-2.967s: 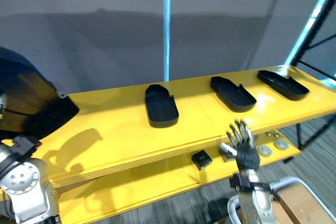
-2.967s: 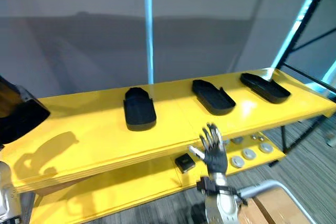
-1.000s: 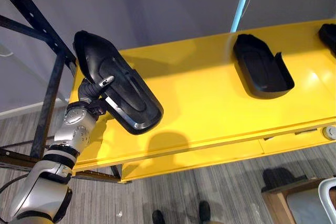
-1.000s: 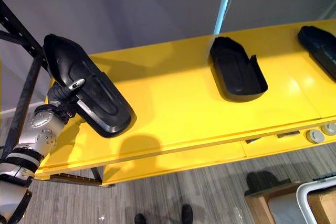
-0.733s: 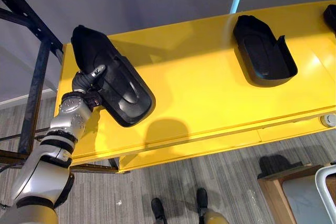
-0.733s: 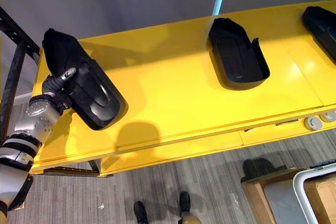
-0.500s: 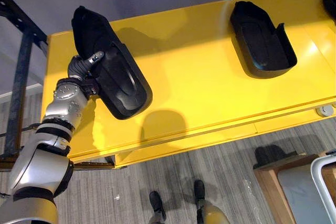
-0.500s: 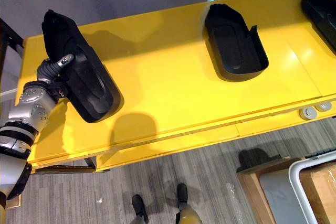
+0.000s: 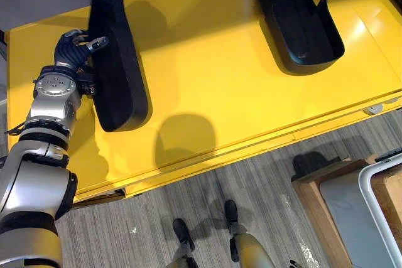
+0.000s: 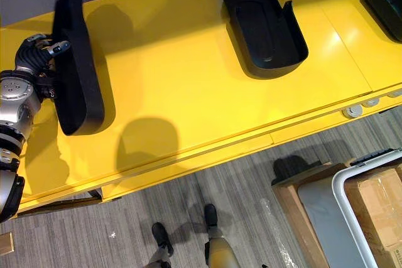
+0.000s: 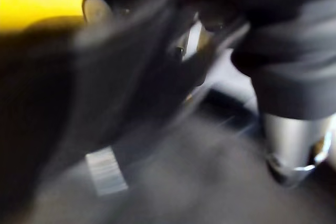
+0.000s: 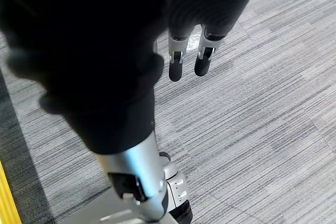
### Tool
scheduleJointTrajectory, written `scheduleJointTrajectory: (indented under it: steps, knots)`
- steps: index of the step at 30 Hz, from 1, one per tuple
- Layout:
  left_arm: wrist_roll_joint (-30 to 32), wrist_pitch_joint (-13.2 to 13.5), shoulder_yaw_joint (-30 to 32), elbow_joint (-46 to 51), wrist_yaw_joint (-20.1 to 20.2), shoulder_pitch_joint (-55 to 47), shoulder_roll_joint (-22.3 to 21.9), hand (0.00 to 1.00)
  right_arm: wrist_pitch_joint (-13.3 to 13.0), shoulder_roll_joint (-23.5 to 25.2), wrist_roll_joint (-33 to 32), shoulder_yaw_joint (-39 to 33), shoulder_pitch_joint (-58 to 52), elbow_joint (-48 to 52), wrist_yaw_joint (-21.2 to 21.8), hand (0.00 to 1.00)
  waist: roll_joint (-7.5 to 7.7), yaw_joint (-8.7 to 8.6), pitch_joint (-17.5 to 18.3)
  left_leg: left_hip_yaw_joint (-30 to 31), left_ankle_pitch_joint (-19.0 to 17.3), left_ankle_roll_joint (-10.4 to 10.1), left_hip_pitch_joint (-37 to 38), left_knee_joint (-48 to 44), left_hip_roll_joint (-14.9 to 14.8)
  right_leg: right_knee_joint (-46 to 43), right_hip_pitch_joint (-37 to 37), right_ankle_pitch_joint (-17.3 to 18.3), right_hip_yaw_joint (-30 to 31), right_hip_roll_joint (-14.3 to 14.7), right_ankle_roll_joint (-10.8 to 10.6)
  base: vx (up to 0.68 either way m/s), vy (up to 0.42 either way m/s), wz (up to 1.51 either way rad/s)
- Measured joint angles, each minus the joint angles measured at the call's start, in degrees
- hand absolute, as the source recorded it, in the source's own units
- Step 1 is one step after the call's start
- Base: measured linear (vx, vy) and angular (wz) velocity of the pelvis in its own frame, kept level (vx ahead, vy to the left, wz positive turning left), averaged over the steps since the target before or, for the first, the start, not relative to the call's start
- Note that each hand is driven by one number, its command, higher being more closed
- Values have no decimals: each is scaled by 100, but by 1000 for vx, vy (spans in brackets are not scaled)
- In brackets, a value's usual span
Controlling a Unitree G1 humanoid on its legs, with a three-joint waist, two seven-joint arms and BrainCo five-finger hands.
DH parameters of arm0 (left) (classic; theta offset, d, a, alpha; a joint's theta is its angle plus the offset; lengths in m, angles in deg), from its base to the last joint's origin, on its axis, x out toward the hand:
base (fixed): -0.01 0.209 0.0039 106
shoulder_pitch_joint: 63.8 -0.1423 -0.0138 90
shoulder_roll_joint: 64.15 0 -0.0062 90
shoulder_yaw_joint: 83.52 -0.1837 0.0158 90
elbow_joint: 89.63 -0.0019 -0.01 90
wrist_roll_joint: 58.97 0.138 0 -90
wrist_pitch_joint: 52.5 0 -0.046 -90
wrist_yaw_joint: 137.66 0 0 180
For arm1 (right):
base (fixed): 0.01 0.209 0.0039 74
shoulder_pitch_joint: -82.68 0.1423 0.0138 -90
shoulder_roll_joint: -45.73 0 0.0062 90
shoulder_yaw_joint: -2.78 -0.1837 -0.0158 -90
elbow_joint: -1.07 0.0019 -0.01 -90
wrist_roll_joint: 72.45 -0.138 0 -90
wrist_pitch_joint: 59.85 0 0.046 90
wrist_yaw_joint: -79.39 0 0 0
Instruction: Walk over and take plastic housings, then place them on the shelf
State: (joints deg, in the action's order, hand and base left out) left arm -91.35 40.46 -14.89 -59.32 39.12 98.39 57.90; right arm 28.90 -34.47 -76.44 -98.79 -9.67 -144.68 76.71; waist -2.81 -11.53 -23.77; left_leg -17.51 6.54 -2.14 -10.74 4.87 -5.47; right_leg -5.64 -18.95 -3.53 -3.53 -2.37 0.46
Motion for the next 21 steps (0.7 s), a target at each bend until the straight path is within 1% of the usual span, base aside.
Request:
scheduleJointTrajectory:
  steps: [3,6,13,17,18,21]
  knots:
    - [68,10,189,-8,-5,0,-116,0,0,23,-21,-120,45,-98,46,0,-2,-5,-2,2,0,0,11,-3,1,0,12,-12,8,0,-3,-21,12,0]
    - [75,-7,188,-7,-23,-2,-232,0,3,33,-25,-186,72,-157,50,0,-3,7,-24,14,-1,0,100,-7,1,0,109,-17,6,-2,-6,-22,15,1]
    - [-593,-43,227,0,-207,-70,-651,0,48,61,-25,-301,71,-169,45,0,-7,13,-27,44,-1,-1,300,-7,5,-3,325,-13,-25,-13,-11,-13,12,1]
    - [-900,-95,578,26,-389,-150,-1021,0,74,92,-23,-422,71,-197,38,0,-17,17,-23,80,-2,-1,457,-4,21,-3,495,4,-58,-32,-33,-19,25,4]
    - [-901,-104,719,131,-420,-185,-1104,0,77,92,-23,-426,70,-197,30,0,-25,15,-18,104,-3,-1,466,-4,25,-3,512,6,-75,-39,-37,-30,33,9]
    - [-882,-83,1131,694,-680,-316,-1434,0,80,130,-23,-566,55,-201,19,0,-42,32,-9,194,-2,-1,531,-4,33,-5,621,22,-158,-59,-58,-23,34,12]
